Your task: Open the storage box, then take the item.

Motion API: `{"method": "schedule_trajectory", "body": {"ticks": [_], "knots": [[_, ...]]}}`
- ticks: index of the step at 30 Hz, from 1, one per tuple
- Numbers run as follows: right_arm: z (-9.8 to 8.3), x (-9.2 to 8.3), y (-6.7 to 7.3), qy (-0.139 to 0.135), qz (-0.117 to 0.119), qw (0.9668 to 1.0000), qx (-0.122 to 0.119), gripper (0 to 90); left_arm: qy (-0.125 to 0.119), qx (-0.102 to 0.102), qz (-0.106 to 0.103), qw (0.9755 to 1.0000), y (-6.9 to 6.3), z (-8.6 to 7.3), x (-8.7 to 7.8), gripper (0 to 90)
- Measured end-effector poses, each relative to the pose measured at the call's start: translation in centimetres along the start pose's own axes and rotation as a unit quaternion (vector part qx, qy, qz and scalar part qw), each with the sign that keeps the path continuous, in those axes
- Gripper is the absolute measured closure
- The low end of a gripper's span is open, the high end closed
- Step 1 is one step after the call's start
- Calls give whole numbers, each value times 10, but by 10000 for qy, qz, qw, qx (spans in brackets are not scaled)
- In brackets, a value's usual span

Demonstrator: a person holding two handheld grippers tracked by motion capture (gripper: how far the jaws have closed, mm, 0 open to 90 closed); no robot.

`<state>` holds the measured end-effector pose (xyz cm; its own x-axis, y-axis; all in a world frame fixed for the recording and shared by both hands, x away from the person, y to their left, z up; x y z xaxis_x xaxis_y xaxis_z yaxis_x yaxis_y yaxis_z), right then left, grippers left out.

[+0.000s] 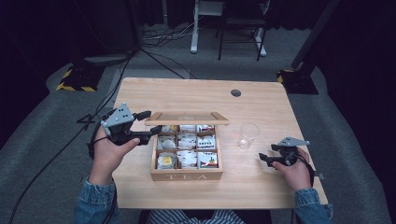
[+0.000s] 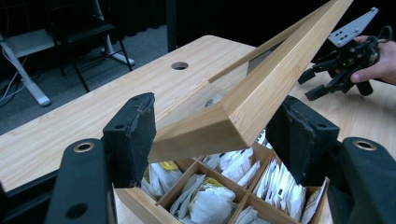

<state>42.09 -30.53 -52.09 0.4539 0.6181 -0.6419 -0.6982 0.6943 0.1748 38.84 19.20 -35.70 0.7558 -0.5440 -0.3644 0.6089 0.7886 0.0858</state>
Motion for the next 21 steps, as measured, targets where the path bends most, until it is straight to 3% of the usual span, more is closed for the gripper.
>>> {"method": "schedule_trajectory", "body": {"ticks": [3, 4, 6, 9, 13, 17, 21], "knots": [[3, -7, 5, 158, 89, 9998, -119, 391, -51, -29, 28, 10000, 0, 1, 1, 342], [5, -9, 7, 190, 88, 9996, -165, 395, -63, -39, 29, 10000, 1, 1, 1, 342], [7, -13, 10, 84, 140, 9998, -144, 436, -93, -62, 41, 9999, 1, 2, 2, 342], [12, -17, 16, -81, 259, 9996, -75, 435, -74, -36, 23, 10000, 0, 1, 1, 342], [17, -21, 22, -140, 232, 9996, -97, 437, -62, -21, 21, 10000, -1, 1, 1, 342], [25, -27, 32, -204, 263, 9994, 78, 421, -67, -11, 18, 10000, -1, 1, 1, 342], [32, -33, 41, -262, 209, 9994, 104, 409, -74, -17, -15, 10000, -2, 1, 2, 342]]}}
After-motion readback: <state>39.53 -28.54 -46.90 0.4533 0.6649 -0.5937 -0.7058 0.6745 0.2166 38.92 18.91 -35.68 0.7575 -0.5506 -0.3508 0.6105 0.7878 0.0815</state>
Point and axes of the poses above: each handheld gripper's, and its own axes: x roughly forward along the jaws, z roughly out of its top, y roughly to its left, the point moved 4 cm from there along x, roughly forward along the jaws, and after that the axes turned 13 degrees about z, right-handed, at the moved point
